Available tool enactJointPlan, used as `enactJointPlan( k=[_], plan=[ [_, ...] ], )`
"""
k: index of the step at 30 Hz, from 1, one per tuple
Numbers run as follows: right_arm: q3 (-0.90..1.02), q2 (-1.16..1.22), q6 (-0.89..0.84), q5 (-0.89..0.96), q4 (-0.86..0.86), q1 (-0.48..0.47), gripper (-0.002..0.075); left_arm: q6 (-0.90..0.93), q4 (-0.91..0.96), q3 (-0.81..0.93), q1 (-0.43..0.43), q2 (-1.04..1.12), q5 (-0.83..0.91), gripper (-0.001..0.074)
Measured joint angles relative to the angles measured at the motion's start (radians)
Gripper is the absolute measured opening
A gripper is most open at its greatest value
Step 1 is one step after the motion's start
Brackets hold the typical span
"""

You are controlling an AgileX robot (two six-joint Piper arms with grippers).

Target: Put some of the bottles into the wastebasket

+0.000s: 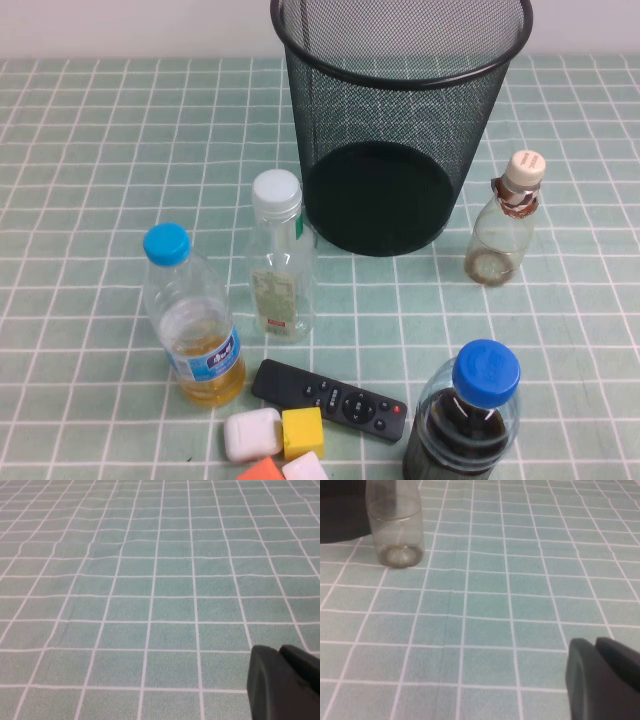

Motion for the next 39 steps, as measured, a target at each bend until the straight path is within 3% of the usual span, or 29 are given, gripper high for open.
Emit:
enactJointPlan(
  k=[39],
  plan=[
    [0.002, 0.000, 0.000, -0.043, 0.040, 0.000, -0.0007, 0.000, 0.000, 0.000, 0.000, 0.000, 0.000, -0.0003]
  ],
)
